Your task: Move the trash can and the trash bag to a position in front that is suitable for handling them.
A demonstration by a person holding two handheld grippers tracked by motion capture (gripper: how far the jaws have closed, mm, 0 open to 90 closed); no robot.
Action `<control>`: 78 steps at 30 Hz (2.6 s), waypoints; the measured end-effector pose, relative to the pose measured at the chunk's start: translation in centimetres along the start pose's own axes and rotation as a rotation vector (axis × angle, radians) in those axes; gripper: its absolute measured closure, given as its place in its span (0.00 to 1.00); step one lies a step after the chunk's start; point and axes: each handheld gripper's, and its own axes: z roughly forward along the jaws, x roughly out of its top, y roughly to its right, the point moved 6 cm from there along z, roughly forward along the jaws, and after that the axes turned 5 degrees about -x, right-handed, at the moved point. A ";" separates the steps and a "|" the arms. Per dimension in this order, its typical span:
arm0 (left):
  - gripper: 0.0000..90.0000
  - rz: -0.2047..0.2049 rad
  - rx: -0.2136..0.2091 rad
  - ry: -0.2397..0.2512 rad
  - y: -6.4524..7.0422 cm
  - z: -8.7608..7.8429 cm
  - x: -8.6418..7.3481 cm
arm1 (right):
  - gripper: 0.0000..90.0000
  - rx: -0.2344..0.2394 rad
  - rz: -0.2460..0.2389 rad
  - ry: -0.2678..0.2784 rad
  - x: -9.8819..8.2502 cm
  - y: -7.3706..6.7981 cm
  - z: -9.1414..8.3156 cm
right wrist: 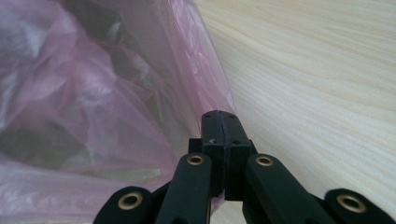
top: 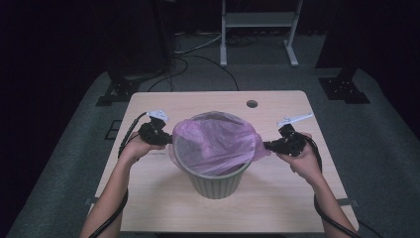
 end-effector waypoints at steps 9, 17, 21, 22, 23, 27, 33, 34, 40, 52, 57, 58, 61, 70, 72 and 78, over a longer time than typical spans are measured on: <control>0.65 0.064 -0.009 0.071 1.5 -3.9 -0.3 | 0.76 0.018 -0.022 0.105 0.0 -0.3 -3.2; 0.58 0.124 -0.044 0.094 3.6 -6.5 -0.1 | 0.69 0.052 -0.088 0.192 0.6 -1.8 -6.4; 0.52 0.165 -0.099 0.103 4.9 -6.7 0.0 | 0.64 0.136 -0.171 0.205 0.5 -4.0 -7.1; 0.50 0.181 -0.116 0.104 5.4 -6.6 0.0 | 0.63 0.149 -0.181 0.201 0.4 -4.3 -7.0; 0.49 0.181 -0.116 0.104 5.4 -6.6 0.0 | 0.62 0.159 -0.197 0.198 0.4 -4.7 -6.9; 0.46 0.218 -0.162 0.092 6.3 -5.9 0.1 | 0.59 0.194 -0.228 0.182 0.4 -5.6 -6.4; 0.41 0.275 -0.210 0.065 7.4 -4.8 0.2 | 0.57 0.206 -0.292 0.144 0.2 -6.6 -5.2; 0.41 0.286 -0.218 0.058 7.6 -4.4 0.2 | 0.57 0.206 -0.295 0.145 0.2 -6.7 -5.1; 0.42 0.311 -0.229 0.039 8.1 -3.6 0.5 | 0.59 0.188 -0.324 0.147 0.4 -7.1 -4.8; 0.65 0.321 -0.141 0.021 8.0 -1.8 2.1 | 0.85 0.096 -0.292 0.165 0.6 -5.8 -5.3; 0.84 0.316 -0.118 0.028 8.0 -1.0 2.7 | 0.99 0.084 -0.262 0.169 0.6 -5.3 -5.4; 0.88 0.314 -0.119 0.032 8.1 -0.9 2.8 | 1.00 0.085 -0.260 0.171 0.5 -5.3 -5.4; 0.95 0.314 -0.119 0.039 8.2 -0.7 2.7 | 1.00 0.096 -0.253 0.174 0.3 -5.2 -5.7; 1.00 0.293 -0.112 0.041 7.9 -0.8 1.5 | 1.00 0.115 -0.256 0.152 -0.9 -5.3 -5.7; 1.00 0.283 -0.115 0.043 7.7 -0.8 1.1 | 1.00 0.126 -0.253 0.148 -1.3 -5.3 -5.6; 1.00 0.278 -0.130 0.040 7.8 -0.4 0.3 | 1.00 0.143 -0.249 0.111 -2.4 -5.3 -4.6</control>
